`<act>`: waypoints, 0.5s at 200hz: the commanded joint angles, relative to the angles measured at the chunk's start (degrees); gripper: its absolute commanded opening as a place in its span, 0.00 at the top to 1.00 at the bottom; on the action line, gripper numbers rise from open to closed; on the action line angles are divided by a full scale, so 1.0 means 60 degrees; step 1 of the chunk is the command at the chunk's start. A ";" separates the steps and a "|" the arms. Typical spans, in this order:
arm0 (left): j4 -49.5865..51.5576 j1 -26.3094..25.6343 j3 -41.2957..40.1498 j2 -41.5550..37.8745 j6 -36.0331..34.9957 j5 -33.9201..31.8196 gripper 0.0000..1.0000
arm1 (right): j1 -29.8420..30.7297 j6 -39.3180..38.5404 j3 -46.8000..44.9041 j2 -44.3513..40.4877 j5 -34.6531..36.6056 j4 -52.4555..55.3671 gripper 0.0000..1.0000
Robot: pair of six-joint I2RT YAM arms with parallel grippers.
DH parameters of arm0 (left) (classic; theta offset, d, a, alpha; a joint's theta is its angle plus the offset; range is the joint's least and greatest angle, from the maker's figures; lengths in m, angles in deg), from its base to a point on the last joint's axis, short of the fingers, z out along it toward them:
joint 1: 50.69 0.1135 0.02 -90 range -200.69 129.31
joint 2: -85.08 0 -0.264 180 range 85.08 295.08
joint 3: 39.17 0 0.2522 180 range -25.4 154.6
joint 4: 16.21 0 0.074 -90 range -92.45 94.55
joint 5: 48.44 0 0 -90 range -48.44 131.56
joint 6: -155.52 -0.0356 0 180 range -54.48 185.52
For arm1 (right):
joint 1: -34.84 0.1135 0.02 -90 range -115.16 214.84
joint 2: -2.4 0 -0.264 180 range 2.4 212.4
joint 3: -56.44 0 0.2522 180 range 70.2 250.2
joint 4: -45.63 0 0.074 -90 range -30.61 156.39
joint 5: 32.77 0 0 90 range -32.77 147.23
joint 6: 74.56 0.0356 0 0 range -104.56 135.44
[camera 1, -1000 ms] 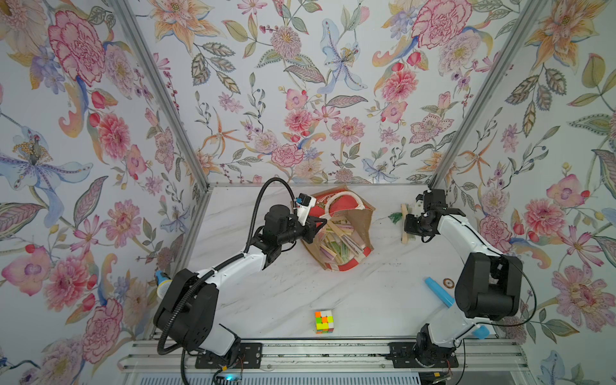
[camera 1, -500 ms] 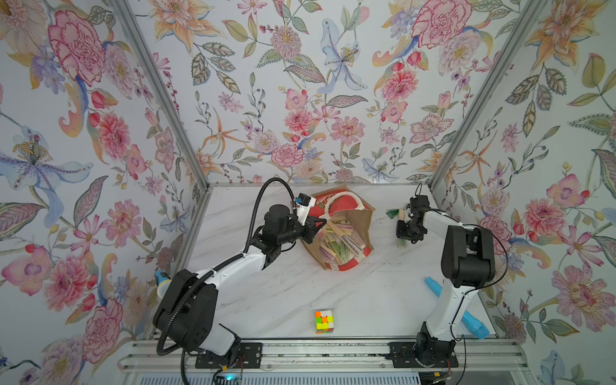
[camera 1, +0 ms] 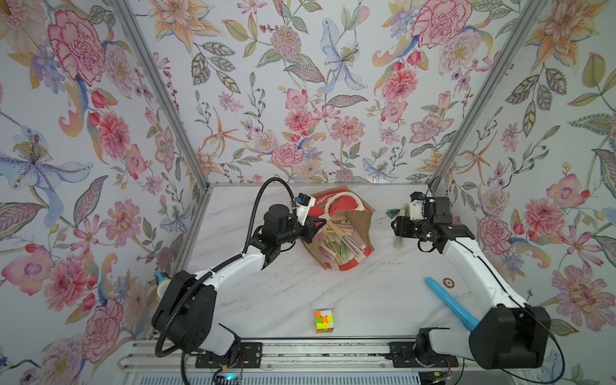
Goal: Take out the folding fans from the tote bags
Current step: Place the folding fan at the center of the board, then pick up the folding fan from the canvas bag.
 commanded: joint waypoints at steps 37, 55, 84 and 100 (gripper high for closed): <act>0.0031 0.0118 0.0365 -0.0062 0.0414 0.0409 1.00 | 0.2752 -0.1210 -0.2197 -0.2784 -0.0503 -0.1171 0.38; -0.0065 0.0119 0.0300 -0.0048 0.0553 0.0483 1.00 | 0.3799 -0.1386 -0.2718 -0.2837 0.0548 -0.2314 0.38; -0.0211 0.0116 0.0236 -0.0042 0.0725 0.0624 1.00 | 0.5091 -0.2075 -0.3172 -0.2153 0.1876 -0.3935 0.38; -0.0190 0.0127 0.0253 -0.0005 0.0731 0.0675 1.00 | 0.5217 -0.2336 -0.3144 -0.1497 0.2186 -0.4388 0.38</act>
